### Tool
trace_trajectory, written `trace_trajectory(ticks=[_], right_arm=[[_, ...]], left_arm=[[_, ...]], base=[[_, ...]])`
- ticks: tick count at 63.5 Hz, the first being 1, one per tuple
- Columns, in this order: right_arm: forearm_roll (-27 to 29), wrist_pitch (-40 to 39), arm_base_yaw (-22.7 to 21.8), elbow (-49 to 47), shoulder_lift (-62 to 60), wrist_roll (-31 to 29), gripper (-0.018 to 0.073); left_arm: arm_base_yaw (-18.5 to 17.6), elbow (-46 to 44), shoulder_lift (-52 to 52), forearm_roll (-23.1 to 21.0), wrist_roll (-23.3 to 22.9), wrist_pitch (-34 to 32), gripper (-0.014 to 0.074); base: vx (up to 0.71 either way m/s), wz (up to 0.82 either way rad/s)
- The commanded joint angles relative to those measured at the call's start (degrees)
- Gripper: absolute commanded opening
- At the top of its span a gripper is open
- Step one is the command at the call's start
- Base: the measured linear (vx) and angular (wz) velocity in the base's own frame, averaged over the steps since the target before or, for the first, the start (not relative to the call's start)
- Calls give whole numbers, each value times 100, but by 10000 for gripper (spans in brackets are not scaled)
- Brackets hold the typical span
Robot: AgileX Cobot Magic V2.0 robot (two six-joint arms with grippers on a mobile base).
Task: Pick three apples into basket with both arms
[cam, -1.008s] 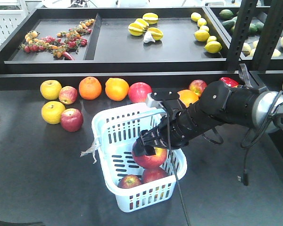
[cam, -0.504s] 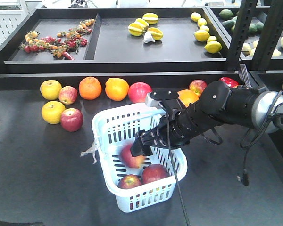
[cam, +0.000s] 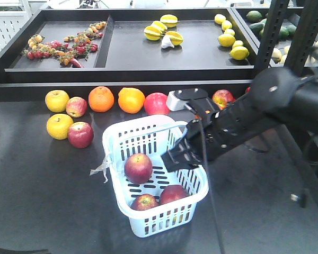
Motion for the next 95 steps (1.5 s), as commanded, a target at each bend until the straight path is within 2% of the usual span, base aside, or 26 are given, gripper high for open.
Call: trace_trajectory(ticks=[1,9,24,34,42,51,56,64,71,95], right_arm=[[142,454,-4,-123,-603,-141,-8],[91,863,-4,-123,-1287,-323,-5],[-335,745,-4,29,-3018,-496,-4],[-621,123,-5,1183,-4238,-476,-4],[-732,-652,-10,2471,-5277,-422,-4],[-1374,-1523,-10,3697,-6391,204,-4],[-1943,-1787,-10,4330,-6887,860,-2],[-2865,-1999,-10,4834,-7446,1777,-1],[-3467,-2174,-10,4942,-7684,2157,-1],[-3508,-2168,-10,4942,-7706,2290,-1]], left_arm=[[-22,-152,31,-231,-52,-248,-7],[-22,-152,31,-230,-52,-235,-7],[-22,-152,31,-230,-52,-155,-7],[-22,-152,31,-230,-52,-155,-7],[-22,-152,31,-230,-52,-149,-7],[-22,-152,31,-230,-52,-153,-7],[-22,-152,31,-230,-52,-153,-7],[-22,-152,31,-230,-52,-226,-7],[-22,-152,31,-230,-52,-405,-7],[-22,-152,31,-230,-52,-389,-7]], base=[[0,0],[0,0],[0,0],[0,0],[0,0],[0,0],[0,0],[0,0],[0,0],[0,0]])
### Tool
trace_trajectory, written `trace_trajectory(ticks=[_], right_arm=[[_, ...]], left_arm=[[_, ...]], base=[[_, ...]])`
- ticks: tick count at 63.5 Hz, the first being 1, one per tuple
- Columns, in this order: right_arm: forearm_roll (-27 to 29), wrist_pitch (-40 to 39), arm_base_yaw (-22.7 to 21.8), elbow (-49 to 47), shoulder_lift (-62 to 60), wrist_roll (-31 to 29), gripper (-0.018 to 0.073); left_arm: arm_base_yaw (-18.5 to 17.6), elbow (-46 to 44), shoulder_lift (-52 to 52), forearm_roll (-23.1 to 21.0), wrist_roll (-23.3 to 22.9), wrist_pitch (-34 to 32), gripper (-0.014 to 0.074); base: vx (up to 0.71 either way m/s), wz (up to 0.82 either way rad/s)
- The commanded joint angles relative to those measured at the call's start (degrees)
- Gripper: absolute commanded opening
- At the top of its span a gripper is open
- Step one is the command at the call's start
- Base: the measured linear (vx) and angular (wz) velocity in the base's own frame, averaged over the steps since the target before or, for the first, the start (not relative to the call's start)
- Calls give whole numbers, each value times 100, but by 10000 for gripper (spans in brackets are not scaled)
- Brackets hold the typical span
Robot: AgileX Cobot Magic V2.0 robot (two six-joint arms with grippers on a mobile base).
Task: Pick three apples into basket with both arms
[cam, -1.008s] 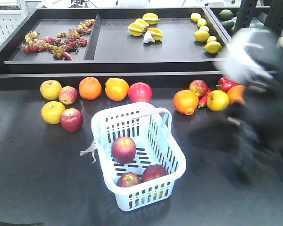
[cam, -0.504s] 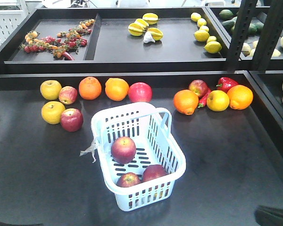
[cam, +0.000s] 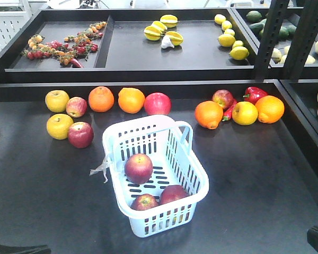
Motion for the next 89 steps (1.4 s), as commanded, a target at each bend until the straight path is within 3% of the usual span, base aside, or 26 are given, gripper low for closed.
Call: trace_trajectory(ticks=[1,32,36,43,50,57,65,76,89], right_arm=[[-56,-428,-10,-146,43,-3,-1],[-56,-422,-10,-146,43,-3,-1],[-56,-422,-10,-146,43,-3,-1],[-56,-422,-10,-146,43,-3,-1],[-56,-422,-10,-146,43,-3,-1],[-56,-422,-10,-146,43,-3,-1],[-56,-422,-10,-146,43,-17,-1],[-56,-422,-10,-146,43,-17,-1],[-56,-422,-10,-146,43,-17,-1]], left_arm=[[-22,-152,31,-214,-48,-241,-7],[-22,-152,31,-203,-54,-260,-7],[-22,-152,31,-201,-336,-309,-7],[-22,-152,25,516,-1297,-328,-7],[-22,-152,25,1702,-2942,-421,-7],[-22,-146,25,2475,-3734,-449,-7],[-22,134,-70,2659,-3742,-905,-7],[-22,1142,-1026,2779,-3752,-2079,-7],[21,1970,-2454,3302,-3813,-2333,-7]], base=[[0,0],[0,0],[0,0],[0,0],[0,0],[0,0],[0,0],[0,0],[0,0]])
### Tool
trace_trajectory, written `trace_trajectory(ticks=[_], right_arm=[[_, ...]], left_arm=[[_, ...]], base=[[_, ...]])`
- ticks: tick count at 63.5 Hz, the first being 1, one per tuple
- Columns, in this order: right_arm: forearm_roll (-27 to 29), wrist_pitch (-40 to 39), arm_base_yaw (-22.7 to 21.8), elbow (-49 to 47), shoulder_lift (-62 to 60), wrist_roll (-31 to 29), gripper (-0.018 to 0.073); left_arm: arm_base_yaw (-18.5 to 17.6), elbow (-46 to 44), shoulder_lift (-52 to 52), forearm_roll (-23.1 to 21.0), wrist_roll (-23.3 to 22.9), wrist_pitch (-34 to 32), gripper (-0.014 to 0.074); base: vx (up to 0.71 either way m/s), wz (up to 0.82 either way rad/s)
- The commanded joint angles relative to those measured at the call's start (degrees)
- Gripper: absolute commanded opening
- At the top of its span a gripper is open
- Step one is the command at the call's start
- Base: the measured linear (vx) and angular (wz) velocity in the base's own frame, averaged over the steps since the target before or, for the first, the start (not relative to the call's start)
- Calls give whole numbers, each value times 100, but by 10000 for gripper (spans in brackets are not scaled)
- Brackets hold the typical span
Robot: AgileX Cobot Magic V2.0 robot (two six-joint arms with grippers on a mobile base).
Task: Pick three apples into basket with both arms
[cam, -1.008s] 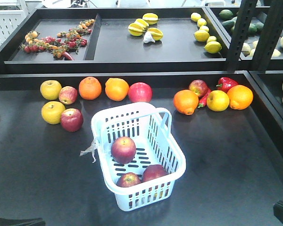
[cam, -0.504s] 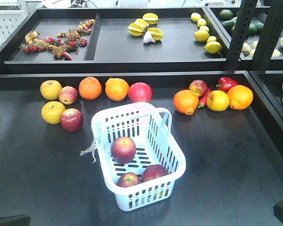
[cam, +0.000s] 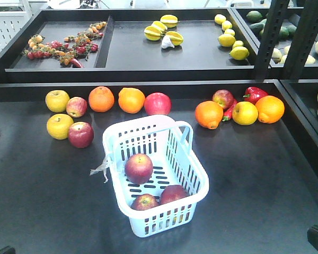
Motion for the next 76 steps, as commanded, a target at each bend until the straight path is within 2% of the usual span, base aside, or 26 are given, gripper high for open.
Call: trace_trajectory(ticks=[1,7,13,24,34,39,49,61,76], right_arm=[[-40,-391,-10,-146,43,-21,-1],[-40,-391,-10,-146,43,-21,-1],[-40,-391,-10,-146,43,-21,-1],[-28,-386,-10,-146,43,-22,-1],[-34,-386,-10,-146,43,-27,-1],[-34,-394,-10,-146,43,-27,-1],[-34,-394,-10,-146,43,-27,-1],[-34,-389,-10,-146,43,-27,-1],[-34,-389,-10,-146,43,-27,-1]], left_arm=[[45,181,-515,220,-74,-604,-7],[375,213,-1051,496,-69,-559,-7],[947,213,-1238,735,-69,-754,-7],[1977,213,-1224,740,-75,-1046,-7],[2525,213,-1224,740,-75,-1303,-7],[2650,213,-1224,736,-75,-1367,-7],[2668,213,-1224,728,-73,-1581,-7],[2668,213,-1224,266,-74,-1657,-7],[2668,213,-1224,283,-52,-1639,-7]], base=[[0,0],[0,0],[0,0],[0,0],[0,0],[0,0],[0,0],[0,0],[0,0]])
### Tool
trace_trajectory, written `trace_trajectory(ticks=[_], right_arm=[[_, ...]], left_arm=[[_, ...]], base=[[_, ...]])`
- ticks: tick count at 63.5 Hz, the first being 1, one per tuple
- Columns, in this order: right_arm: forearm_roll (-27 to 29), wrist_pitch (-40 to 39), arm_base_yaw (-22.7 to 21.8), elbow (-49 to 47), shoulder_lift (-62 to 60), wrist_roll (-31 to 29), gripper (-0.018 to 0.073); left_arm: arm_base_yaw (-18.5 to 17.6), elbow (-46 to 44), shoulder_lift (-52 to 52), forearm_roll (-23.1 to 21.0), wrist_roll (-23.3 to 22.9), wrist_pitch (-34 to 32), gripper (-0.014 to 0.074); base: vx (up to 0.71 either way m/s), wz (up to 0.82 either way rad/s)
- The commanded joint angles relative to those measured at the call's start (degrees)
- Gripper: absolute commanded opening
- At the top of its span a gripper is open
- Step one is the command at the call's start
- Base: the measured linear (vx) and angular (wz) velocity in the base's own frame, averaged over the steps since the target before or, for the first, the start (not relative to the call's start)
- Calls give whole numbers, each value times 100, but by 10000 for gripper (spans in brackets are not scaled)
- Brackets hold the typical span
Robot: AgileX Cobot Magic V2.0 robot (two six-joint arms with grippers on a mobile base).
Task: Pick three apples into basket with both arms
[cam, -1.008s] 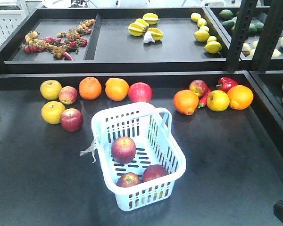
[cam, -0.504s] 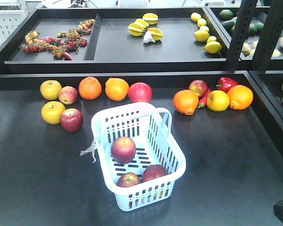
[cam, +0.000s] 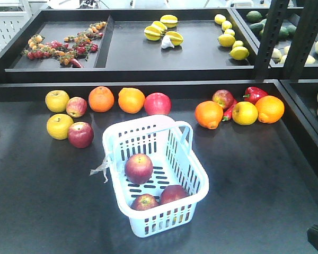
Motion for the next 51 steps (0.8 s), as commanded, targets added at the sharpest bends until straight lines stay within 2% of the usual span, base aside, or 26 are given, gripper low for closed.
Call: trace_trajectory(ticks=[1,51], right_arm=[[-34,-383,-10,-146,43,-27,-1],[-34,-383,-10,-146,43,-27,-1]], left_arm=[[14,137,-85,-70,-29,-441,-7],[14,132,-85,-70,-29,-434,-7]], base=[[0,0],[0,0]])
